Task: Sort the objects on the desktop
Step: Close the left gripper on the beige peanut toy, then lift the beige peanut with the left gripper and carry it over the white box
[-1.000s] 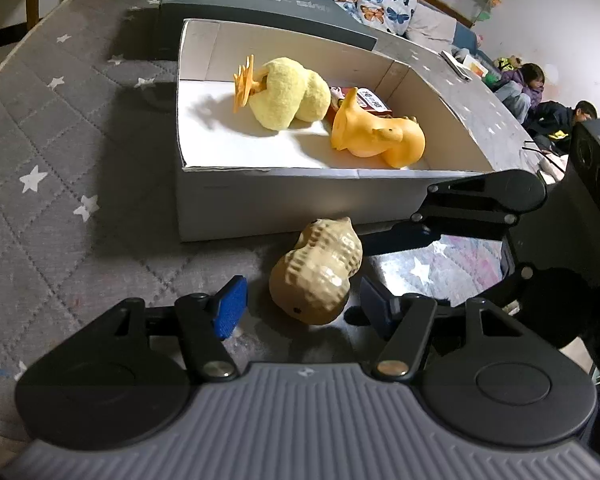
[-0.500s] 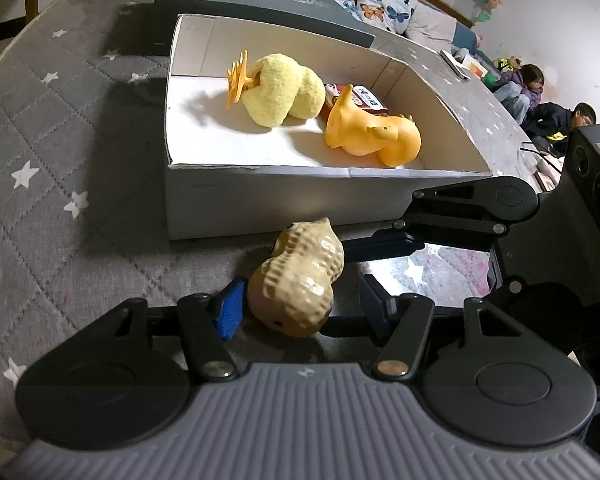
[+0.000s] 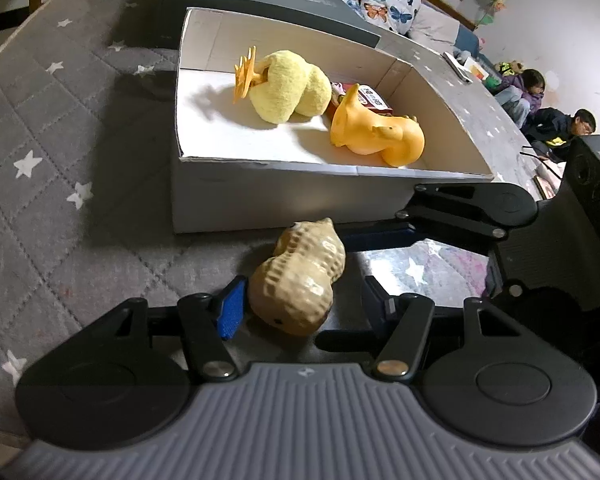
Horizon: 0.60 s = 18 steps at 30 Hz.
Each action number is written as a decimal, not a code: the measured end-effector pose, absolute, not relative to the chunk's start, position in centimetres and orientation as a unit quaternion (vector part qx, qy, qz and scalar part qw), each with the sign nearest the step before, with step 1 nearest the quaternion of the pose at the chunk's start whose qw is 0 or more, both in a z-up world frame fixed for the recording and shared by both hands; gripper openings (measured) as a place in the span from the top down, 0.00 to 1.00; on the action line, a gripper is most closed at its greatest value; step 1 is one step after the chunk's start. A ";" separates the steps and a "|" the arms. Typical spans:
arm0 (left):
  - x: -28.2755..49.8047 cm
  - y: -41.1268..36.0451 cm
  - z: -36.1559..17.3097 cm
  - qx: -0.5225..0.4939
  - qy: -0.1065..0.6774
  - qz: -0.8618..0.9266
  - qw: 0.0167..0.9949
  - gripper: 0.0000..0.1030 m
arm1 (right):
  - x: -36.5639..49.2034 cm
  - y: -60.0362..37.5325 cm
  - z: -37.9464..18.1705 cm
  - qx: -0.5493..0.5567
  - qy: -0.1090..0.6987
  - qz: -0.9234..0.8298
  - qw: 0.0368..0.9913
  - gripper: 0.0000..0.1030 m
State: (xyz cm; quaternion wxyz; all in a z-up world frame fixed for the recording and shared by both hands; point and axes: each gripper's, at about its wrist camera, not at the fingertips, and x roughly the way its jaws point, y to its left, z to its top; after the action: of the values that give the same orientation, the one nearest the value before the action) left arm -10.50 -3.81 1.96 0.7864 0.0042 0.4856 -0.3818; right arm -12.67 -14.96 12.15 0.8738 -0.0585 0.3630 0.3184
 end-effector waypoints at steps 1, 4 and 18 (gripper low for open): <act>-10.5 -3.8 2.0 0.005 0.485 -0.381 0.787 0.40 | -12.6 -14.9 12.1 -0.057 0.363 0.317 0.874 0.38; -10.5 -3.8 2.0 0.006 0.484 -0.379 0.789 0.40 | -12.6 -14.5 12.0 -0.057 0.362 0.312 0.877 0.37; -11.0 -3.3 3.4 -0.005 0.478 -0.382 0.791 0.41 | -13.0 -14.0 12.9 -0.047 0.353 0.300 0.885 0.39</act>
State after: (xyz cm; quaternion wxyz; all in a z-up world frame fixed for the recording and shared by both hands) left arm -10.99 -3.27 3.41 0.7911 -0.0050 0.4780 -0.3816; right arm -12.99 -14.03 12.93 0.8850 -0.0472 0.3531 0.2997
